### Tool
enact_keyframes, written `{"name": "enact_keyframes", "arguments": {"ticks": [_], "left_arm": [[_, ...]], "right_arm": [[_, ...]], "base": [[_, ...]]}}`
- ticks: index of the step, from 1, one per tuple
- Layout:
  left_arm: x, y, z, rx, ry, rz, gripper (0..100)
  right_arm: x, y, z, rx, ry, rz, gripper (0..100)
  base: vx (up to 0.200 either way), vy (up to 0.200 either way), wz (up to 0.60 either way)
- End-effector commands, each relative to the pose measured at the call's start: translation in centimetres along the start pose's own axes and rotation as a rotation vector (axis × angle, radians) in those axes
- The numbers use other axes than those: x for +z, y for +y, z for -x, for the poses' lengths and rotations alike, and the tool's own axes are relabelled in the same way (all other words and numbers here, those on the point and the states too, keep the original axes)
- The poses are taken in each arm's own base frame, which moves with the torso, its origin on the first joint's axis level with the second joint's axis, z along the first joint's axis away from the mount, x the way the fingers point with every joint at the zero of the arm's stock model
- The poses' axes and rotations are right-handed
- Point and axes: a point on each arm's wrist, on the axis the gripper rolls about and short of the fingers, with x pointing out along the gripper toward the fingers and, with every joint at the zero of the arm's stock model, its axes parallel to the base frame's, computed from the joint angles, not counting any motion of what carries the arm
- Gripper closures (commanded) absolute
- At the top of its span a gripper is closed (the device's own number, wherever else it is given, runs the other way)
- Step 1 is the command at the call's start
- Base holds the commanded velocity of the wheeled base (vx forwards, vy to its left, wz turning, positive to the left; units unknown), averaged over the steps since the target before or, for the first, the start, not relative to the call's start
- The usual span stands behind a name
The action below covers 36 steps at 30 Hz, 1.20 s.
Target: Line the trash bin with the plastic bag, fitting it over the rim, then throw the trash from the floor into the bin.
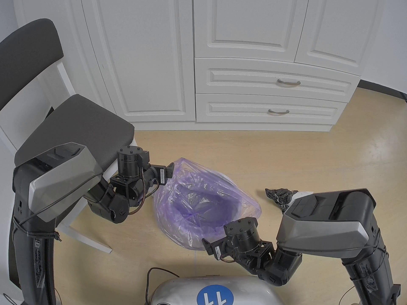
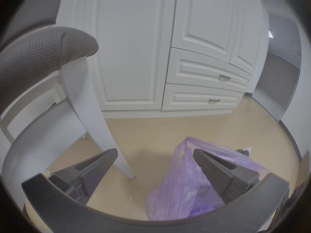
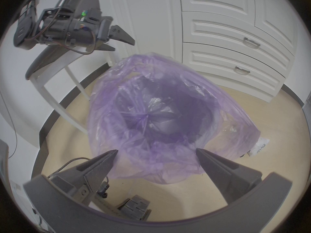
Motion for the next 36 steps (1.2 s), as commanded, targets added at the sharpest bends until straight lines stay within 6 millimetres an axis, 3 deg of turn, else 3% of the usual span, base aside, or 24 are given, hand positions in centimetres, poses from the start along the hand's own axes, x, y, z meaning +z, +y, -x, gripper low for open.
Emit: {"name": "enact_keyframes", "arguments": {"ticks": [1,6,10,11,18,23,29,36], "left_arm": [[-0.1,-0.1,1.6,-0.014,0.033,-0.041,0],[-1.4,0.3,1.5,-0.007,0.08,-0.077,0],[-1.7,0.8,1.4,0.002,0.091,-0.077,0],[-2.0,0.9,1.5,-0.005,0.101,-0.076,0],[-2.4,0.7,1.9,-0.039,0.109,-0.077,0],[-2.6,0.4,2.5,-0.049,0.12,-0.082,0],[-2.8,-1.1,3.0,-0.082,0.072,-0.08,0],[-3.3,-2.4,2.2,-0.1,0.063,-0.058,0]], "right_arm": [[-1.4,1.8,1.0,0.049,-0.006,0.023,0],[-2.6,2.2,0.5,0.058,0.002,0.026,0],[-1.6,2.0,0.9,0.057,-0.033,0.011,0],[-0.2,1.9,1.7,0.062,-0.061,0.0,0],[4.1,1.4,4.7,0.082,-0.158,-0.051,0],[5.0,0.8,5.0,0.07,-0.184,-0.069,0],[6.4,-2.0,2.8,-0.027,-0.229,-0.118,0],[5.5,-3.5,-0.6,-0.132,-0.225,-0.136,0]], "base": [[0.0,0.0,0.0],[0.0,0.0,0.0],[0.0,0.0,0.0],[0.0,0.0,0.0],[0.0,0.0,0.0],[0.0,0.0,0.0],[0.0,0.0,0.0],[0.0,0.0,0.0]]}}
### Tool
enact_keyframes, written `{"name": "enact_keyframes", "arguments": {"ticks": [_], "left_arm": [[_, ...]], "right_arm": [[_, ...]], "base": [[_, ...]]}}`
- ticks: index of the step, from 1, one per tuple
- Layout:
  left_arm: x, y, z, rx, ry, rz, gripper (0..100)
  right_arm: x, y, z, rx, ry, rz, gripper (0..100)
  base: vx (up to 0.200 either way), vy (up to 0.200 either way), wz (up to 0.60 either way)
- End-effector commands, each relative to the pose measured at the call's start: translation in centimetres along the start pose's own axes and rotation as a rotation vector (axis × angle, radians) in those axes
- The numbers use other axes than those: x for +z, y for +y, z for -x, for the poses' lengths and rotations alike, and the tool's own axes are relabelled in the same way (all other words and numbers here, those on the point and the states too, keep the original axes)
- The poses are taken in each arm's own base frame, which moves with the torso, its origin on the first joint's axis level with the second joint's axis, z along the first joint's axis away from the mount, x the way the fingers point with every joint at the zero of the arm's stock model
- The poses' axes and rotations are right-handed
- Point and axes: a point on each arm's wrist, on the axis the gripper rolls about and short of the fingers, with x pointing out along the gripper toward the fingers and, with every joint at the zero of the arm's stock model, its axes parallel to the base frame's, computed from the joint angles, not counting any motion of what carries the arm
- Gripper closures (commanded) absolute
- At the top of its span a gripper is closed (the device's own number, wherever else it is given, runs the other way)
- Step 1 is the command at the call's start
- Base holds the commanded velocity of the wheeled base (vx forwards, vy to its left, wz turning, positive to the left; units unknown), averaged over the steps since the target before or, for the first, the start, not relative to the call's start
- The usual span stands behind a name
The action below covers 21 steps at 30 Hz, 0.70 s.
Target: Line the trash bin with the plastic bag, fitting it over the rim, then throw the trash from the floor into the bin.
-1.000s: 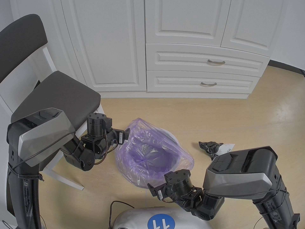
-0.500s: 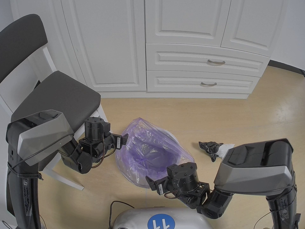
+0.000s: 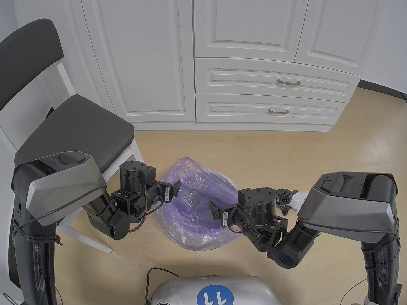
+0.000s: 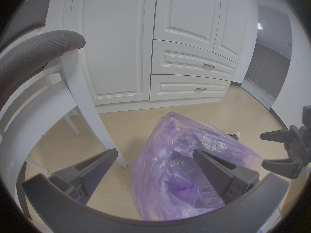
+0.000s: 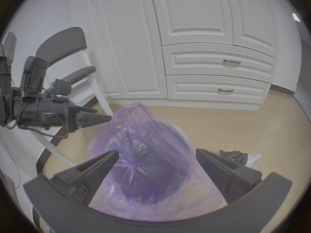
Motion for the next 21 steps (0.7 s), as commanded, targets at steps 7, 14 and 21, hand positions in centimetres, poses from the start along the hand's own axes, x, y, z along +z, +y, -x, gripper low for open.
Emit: {"name": "enact_keyframes", "arguments": {"ticks": [7,14,21], "left_arm": [[-1.6,-1.3,-2.4,0.038,-0.002,0.044,0],[-2.2,-1.3,-3.6,0.054,-0.007,0.046,0],[-2.4,-0.4,-5.2,0.109,-0.028,0.086,0]], "right_arm": [[-4.3,-2.1,-5.5,-0.135,0.04,0.0,0],[-4.5,-5.0,-9.0,-0.243,-0.014,-0.037,0],[-2.9,-6.1,-10.5,-0.267,-0.079,-0.124,0]], "base": [[0.0,0.0,0.0],[0.0,0.0,0.0],[0.0,0.0,0.0]]}}
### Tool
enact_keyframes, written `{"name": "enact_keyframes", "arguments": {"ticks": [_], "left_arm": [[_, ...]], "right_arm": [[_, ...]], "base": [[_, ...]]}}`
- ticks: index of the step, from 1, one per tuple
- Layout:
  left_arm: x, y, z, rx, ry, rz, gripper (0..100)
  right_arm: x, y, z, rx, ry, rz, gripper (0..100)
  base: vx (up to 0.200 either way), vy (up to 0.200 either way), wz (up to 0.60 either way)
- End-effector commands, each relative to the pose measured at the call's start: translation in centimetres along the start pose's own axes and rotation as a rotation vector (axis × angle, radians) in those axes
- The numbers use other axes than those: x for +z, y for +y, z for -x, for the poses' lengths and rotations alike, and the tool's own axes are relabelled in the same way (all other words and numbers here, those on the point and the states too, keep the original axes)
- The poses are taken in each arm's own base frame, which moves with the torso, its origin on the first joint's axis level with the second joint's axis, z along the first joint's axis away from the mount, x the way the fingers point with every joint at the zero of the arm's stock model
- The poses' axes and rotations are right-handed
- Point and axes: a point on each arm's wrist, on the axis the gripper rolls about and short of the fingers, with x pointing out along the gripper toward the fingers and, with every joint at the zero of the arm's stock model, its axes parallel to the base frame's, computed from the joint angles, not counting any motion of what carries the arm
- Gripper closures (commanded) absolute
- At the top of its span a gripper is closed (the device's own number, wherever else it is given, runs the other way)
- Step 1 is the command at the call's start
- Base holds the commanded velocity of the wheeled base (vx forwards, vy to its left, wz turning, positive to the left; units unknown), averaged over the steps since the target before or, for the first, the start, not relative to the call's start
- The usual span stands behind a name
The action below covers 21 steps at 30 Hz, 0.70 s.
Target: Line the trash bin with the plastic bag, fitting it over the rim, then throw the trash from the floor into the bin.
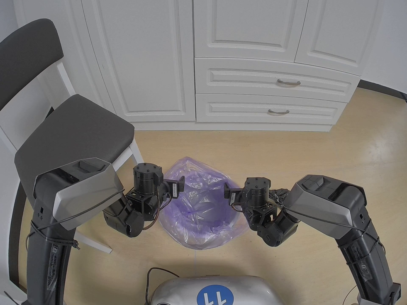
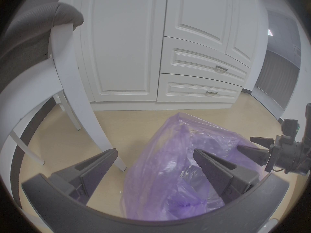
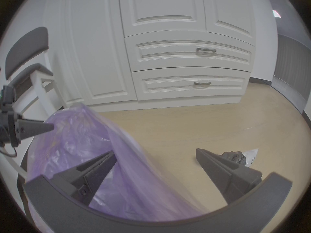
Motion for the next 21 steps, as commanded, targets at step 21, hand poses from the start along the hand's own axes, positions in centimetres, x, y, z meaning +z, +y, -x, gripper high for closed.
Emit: {"name": "enact_keyframes", "arguments": {"ticks": [21], "left_arm": [[-2.8,5.9,-6.5,0.191,-0.011,0.081,0]], "right_arm": [[1.5,-0.6,-3.5,-0.04,-0.121,-0.207,0]], "base": [[0.0,0.0,0.0]]}}
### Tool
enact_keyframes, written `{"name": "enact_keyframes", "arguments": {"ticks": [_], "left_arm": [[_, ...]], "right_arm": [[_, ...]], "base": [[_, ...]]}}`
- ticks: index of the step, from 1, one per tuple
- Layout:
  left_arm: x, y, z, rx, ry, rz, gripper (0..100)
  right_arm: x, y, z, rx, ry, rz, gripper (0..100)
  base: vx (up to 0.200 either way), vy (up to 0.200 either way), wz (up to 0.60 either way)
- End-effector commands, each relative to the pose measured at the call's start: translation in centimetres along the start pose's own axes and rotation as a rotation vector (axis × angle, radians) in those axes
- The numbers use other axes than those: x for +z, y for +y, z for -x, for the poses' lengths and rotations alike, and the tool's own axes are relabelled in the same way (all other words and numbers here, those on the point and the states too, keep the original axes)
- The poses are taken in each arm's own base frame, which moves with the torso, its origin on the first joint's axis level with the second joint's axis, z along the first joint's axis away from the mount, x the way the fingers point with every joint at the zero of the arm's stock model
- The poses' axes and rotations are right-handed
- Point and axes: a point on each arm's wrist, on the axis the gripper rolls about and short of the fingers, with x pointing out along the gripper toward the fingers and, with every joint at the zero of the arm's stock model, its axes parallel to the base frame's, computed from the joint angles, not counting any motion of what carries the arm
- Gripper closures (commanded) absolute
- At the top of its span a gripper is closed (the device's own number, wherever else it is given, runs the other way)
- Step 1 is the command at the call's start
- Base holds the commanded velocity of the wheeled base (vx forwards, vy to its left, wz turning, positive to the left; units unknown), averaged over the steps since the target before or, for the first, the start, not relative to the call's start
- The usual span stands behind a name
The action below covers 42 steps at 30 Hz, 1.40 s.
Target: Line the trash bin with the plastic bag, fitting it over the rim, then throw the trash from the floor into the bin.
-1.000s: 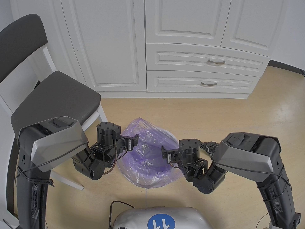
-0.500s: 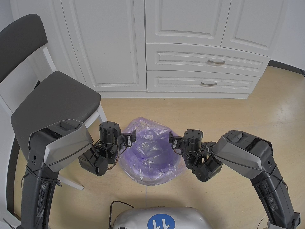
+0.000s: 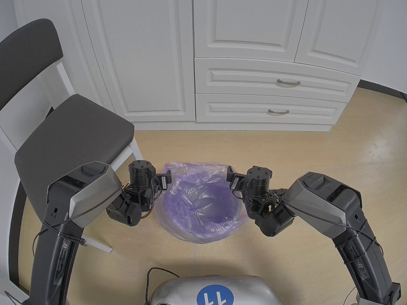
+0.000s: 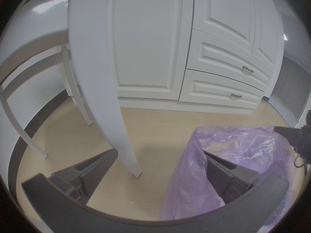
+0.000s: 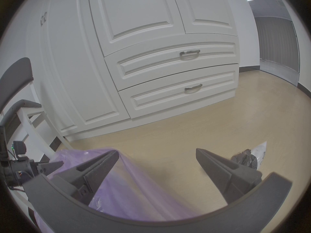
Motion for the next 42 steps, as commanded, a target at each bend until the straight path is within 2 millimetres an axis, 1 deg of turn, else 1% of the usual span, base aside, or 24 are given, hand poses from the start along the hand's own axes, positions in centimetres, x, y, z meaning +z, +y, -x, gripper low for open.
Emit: {"name": "enact_keyframes", "arguments": {"ticks": [1,3,4,5,7,9,11,14,17,18,19,20,21,22,26,27,30,31,36,37,38,41,42], "left_arm": [[-1.4,1.2,-1.1,0.03,0.015,0.018,0],[-1.3,1.1,-1.0,0.029,0.015,0.036,0],[-1.0,0.8,-0.7,0.023,0.013,0.061,0],[-0.7,0.7,-0.6,0.018,0.012,0.068,0],[0.2,0.3,0.4,0.005,0.012,0.069,0],[0.7,0.2,1.2,-0.008,0.02,0.066,0],[1.3,-0.6,2.1,-0.027,0.022,0.061,0],[1.7,-1.8,3.5,-0.057,0.029,0.052,0],[2.2,-2.8,4.4,-0.084,0.021,0.049,0],[2.2,-2.8,4.4,-0.084,0.021,0.049,0],[2.4,-3.1,4.7,-0.092,0.016,0.049,0],[2.4,-3.1,4.7,-0.092,0.016,0.049,0],[2.4,-3.1,4.8,-0.092,0.016,0.049,0],[2.4,-3.1,4.8,-0.092,0.016,0.049,0],[2.3,-3.0,4.9,-0.09,0.023,0.046,0],[2.3,-3.0,4.9,-0.091,0.025,0.045,0],[2.2,-3.0,4.9,-0.089,0.026,0.043,0],[2.3,-3.0,4.9,-0.089,0.024,0.042,0],[2.2,-2.9,4.8,-0.086,0.024,0.043,0],[2.2,-2.9,4.8,-0.086,0.024,0.043,0],[2.2,-2.9,4.8,-0.086,0.026,0.042,0],[2.1,-2.9,4.8,-0.086,0.027,0.042,0],[2.1,-2.9,4.8,-0.086,0.027,0.042,0]], "right_arm": [[0.1,-0.3,-0.5,-0.006,-0.013,-0.013,0],[0.4,-0.2,-0.3,-0.004,-0.014,-0.016,0],[1.8,0.3,0.6,0.006,-0.016,-0.018,0],[2.4,0.5,1.2,0.016,-0.006,-0.013,0],[4.4,0.6,2.8,0.042,0.016,-0.008,0],[5.0,0.2,3.4,0.064,0.04,0.002,0],[5.4,-0.3,3.2,0.062,0.058,0.008,0],[5.5,-1.6,2.7,0.025,0.103,0.026,0],[5.3,-2.1,3.3,0.022,0.17,0.055,0],[5.3,-2.1,3.3,0.022,0.17,0.055,0],[5.0,-2.6,4.4,0.046,0.276,0.084,0],[5.0,-2.6,4.4,0.046,0.276,0.084,0],[4.8,-2.7,4.8,0.057,0.326,0.097,0],[4.7,-2.7,4.9,0.055,0.336,0.101,0],[3.8,-3.5,5.3,0.028,0.431,0.141,0],[3.6,-3.5,5.2,0.016,0.461,0.152,0],[3.4,-3.8,4.7,0.004,0.469,0.149,0],[3.4,-4.2,4.0,-0.007,0.457,0.137,0],[3.5,-5.4,2.2,-0.046,0.422,0.101,0],[3.5,-5.4,2.2,-0.046,0.422,0.101,0],[3.5,-5.8,1.8,-0.057,0.416,0.096,0],[3.3,-5.9,1.7,-0.059,0.425,0.096,0],[2.8,-6.0,1.7,-0.056,0.439,0.098,0]], "base": [[0.0,0.0,0.0],[0.0,0.0,0.0],[0.0,0.0,0.0],[0.0,0.0,0.0],[0.0,0.0,0.0],[0.0,0.0,0.0],[0.0,0.0,0.0],[0.0,0.0,0.0],[0.0,0.0,0.0],[0.0,0.0,0.0],[0.0,0.0,0.0],[0.0,0.0,0.0],[0.0,0.0,0.0],[0.0,0.0,0.0],[0.0,0.0,0.0],[0.0,0.0,0.0],[0.0,0.0,0.0],[0.0,0.0,0.0],[0.0,0.0,0.0],[0.0,0.0,0.0],[0.0,0.0,0.0],[0.0,0.0,0.0],[0.0,0.0,0.0]]}}
